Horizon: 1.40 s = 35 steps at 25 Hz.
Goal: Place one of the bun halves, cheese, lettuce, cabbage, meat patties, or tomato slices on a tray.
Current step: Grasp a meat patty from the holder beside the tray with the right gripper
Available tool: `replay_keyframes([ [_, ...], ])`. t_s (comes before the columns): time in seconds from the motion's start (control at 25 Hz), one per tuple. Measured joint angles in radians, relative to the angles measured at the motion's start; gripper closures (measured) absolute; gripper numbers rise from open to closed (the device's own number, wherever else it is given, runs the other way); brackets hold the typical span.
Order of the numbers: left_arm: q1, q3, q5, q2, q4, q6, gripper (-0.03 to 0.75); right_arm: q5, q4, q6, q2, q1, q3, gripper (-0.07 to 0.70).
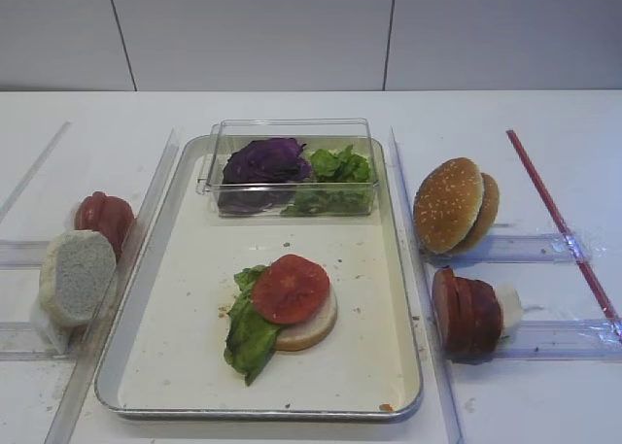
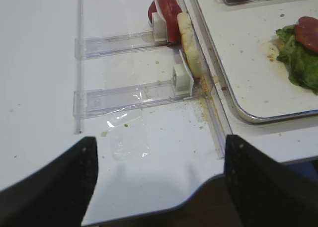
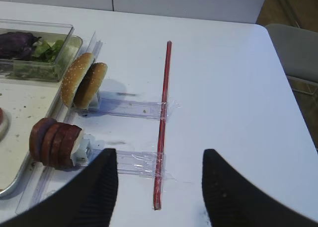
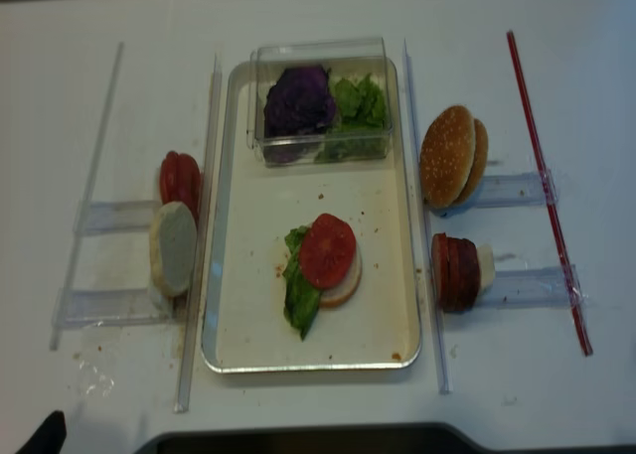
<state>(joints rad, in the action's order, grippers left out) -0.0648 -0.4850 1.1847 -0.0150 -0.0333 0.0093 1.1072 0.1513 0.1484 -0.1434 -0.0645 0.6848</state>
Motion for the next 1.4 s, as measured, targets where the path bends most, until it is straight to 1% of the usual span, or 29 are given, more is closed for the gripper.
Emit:
replay_keyframes([
  [0.32, 0.000, 0.000, 0.000, 0.000, 0.000, 0.000, 0.229, 0.008, 0.070, 0.000, -0.089, 0.000, 0.065, 0.226],
  [0.64, 0.000, 0.000, 0.000, 0.000, 0.000, 0.000, 0.229, 0.094, 0.107, -0.039, -0.204, 0.000, 0.141, 0.226],
  [0.88, 0.000, 0.000, 0.000, 0.000, 0.000, 0.000, 0.229, 0.155, 0.154, -0.045, -0.338, 0.000, 0.161, 0.226],
  [1.2, 0.000, 0.000, 0.000, 0.000, 0.000, 0.000, 0.229, 0.159, 0.243, -0.045, -0.544, 0.002, 0.161, 0.227],
  [1.4, 0.000, 0.000, 0.000, 0.000, 0.000, 0.000, 0.229, 0.155, 0.260, -0.045, -0.659, 0.050, 0.161, 0.227],
])
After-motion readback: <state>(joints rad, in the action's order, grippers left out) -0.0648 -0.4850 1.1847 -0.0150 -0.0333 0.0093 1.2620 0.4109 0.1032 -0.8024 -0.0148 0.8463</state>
